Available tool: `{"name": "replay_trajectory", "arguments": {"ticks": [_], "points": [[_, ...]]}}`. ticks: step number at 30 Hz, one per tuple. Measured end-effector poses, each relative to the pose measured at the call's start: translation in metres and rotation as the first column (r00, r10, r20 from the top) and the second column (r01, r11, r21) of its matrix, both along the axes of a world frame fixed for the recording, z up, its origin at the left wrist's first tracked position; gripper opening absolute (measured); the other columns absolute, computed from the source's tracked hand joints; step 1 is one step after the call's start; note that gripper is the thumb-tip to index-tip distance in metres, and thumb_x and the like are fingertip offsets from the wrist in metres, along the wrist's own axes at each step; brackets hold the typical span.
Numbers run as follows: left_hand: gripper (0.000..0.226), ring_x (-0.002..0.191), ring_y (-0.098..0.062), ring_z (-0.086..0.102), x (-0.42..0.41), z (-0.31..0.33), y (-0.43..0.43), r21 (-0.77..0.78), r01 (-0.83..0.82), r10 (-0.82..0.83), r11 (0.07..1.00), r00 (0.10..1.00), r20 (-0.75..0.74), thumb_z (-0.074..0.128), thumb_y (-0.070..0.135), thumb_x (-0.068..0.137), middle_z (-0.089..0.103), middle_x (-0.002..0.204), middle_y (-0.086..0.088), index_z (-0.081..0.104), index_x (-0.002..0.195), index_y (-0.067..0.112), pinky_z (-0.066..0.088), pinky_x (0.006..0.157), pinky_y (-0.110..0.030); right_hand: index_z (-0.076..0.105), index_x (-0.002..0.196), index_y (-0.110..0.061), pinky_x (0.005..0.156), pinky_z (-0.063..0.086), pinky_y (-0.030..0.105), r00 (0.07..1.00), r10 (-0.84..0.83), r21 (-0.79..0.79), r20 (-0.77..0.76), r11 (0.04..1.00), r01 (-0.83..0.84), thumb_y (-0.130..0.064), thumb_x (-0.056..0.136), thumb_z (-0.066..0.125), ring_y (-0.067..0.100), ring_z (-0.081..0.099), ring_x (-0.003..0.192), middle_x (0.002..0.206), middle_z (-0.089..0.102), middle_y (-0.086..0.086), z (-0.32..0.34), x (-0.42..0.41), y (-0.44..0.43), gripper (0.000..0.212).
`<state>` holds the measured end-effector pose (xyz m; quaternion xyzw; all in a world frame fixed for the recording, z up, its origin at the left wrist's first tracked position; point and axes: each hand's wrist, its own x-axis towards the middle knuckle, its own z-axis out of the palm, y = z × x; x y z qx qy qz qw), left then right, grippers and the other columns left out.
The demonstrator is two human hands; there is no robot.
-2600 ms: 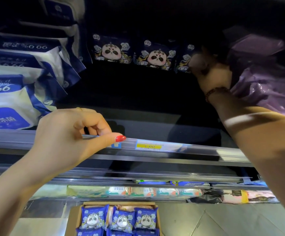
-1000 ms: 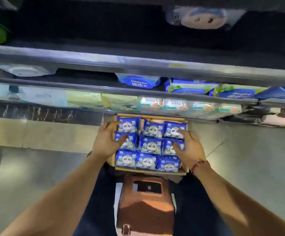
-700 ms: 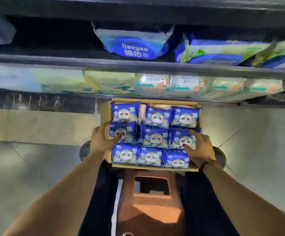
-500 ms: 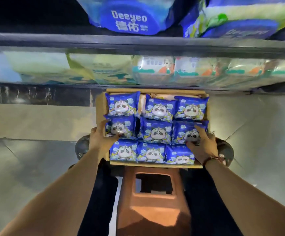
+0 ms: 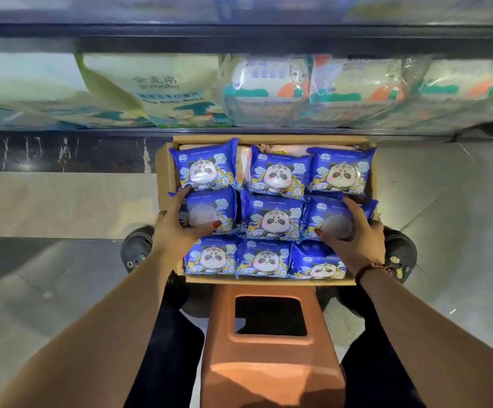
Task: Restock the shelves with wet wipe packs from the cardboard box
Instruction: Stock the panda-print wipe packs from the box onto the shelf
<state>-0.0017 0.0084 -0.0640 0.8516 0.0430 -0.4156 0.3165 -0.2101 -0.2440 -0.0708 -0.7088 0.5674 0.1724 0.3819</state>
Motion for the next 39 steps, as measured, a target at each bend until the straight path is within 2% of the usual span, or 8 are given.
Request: {"name": "replay_trajectory", "arguments": {"ticks": [6, 10, 14, 19, 25, 31, 35, 39], "points": [[0.061, 0.082, 0.018, 0.058, -0.010, 0.001, -0.006, -0.134, -0.002, 0.007, 0.991, 0.999, 0.039, 0.074, 0.007, 0.081, 0.055, 0.103, 0.020, 0.047, 0.128, 0.034, 0.048, 0.067, -0.004, 0.040, 0.133, -0.048, 0.100, 0.044, 0.047, 0.998, 0.064, -0.020, 0.008, 0.998, -0.064, -0.049, 0.065, 0.080, 0.034, 0.047, 0.118, 0.128, 0.053, 0.004, 0.004, 0.001, -0.005, 0.078], [0.055, 0.095, -0.005, 0.063, -0.013, 0.005, -0.004, -0.178, -0.034, 0.038, 0.984, 0.999, 0.021, 0.069, 0.001, 0.084, 0.057, 0.104, 0.019, 0.048, 0.121, 0.037, 0.055, 0.078, -0.028, 0.048, 0.126, -0.043, 0.083, 0.048, 0.023, 0.989, -0.048, 0.104, 0.143, 0.994, 0.033, -0.024, 0.077, 0.078, 0.023, 0.054, 0.103, 0.132, 0.041, 0.010, 0.008, -0.003, -0.005, 0.061], [0.053, 0.098, -0.011, 0.064, -0.014, 0.013, -0.002, -0.213, -0.075, 0.074, 0.974, 0.997, -0.014, 0.068, 0.001, 0.085, 0.060, 0.106, 0.015, 0.050, 0.119, 0.038, 0.057, 0.082, -0.038, 0.050, 0.120, -0.042, 0.060, 0.053, 0.016, 0.970, -0.097, 0.180, 0.223, 0.982, 0.057, -0.018, 0.080, 0.075, 0.019, 0.063, 0.096, 0.120, 0.057, 0.005, 0.016, -0.005, -0.009, 0.053], [0.049, 0.104, -0.025, 0.066, -0.015, 0.040, -0.002, -0.292, -0.097, 0.095, 0.951, 0.995, -0.021, 0.064, -0.002, 0.087, 0.065, 0.115, -0.002, 0.051, 0.123, 0.030, 0.057, 0.082, -0.047, 0.055, 0.118, -0.029, 0.076, 0.057, 0.033, 0.927, -0.158, 0.209, 0.341, 0.974, 0.089, -0.007, 0.078, 0.073, 0.018, 0.064, 0.094, 0.108, 0.063, 0.000, 0.046, 0.004, -0.009, 0.049], [0.045, 0.106, -0.030, 0.063, -0.019, 0.112, -0.021, -0.440, -0.074, 0.101, 0.895, 0.994, 0.038, 0.064, 0.000, 0.089, 0.060, 0.119, -0.017, 0.054, 0.125, 0.025, 0.057, 0.084, -0.037, 0.060, 0.107, -0.042, 0.092, 0.051, 0.052, 0.800, -0.225, 0.279, 0.557, 0.957, 0.074, -0.006, 0.075, 0.076, 0.023, 0.062, 0.110, 0.123, 0.060, 0.002, 0.116, 0.020, -0.003, 0.051], [0.042, 0.111, -0.022, 0.063, -0.016, 0.220, -0.040, -0.559, -0.094, 0.155, 0.824, 0.986, 0.063, 0.061, -0.002, 0.089, 0.064, 0.119, 0.002, 0.053, 0.127, 0.013, 0.055, 0.088, -0.035, 0.061, 0.113, -0.027, 0.096, 0.051, 0.044, 0.690, -0.207, 0.288, 0.694, 0.958, -0.002, -0.006, 0.072, 0.076, 0.030, 0.058, 0.116, 0.126, 0.058, 0.013, 0.226, 0.041, -0.007, 0.048], [0.044, 0.100, -0.008, 0.065, -0.009, 0.306, -0.042, -0.606, -0.077, 0.188, 0.792, 0.974, 0.123, 0.067, 0.002, 0.086, 0.069, 0.106, 0.016, 0.057, 0.123, 0.023, 0.053, 0.087, -0.026, 0.058, 0.117, -0.012, 0.086, 0.051, 0.019, 0.653, -0.163, 0.255, 0.739, 0.966, -0.047, 0.009, 0.075, 0.072, 0.005, 0.061, 0.106, 0.125, 0.058, 0.009, 0.313, 0.051, -0.015, 0.049], [0.046, 0.100, -0.009, 0.064, -0.004, 0.387, -0.041, -0.657, -0.007, 0.212, 0.754, 0.949, 0.233, 0.068, 0.003, 0.085, 0.069, 0.109, 0.013, 0.060, 0.120, 0.032, 0.053, 0.084, -0.023, 0.060, 0.117, -0.017, 0.099, 0.049, 0.037, 0.594, -0.132, 0.211, 0.794, 0.975, -0.065, 0.004, 0.075, 0.073, 0.021, 0.055, 0.121, 0.128, 0.058, 0.000, 0.395, 0.052, -0.021, 0.049]]}}
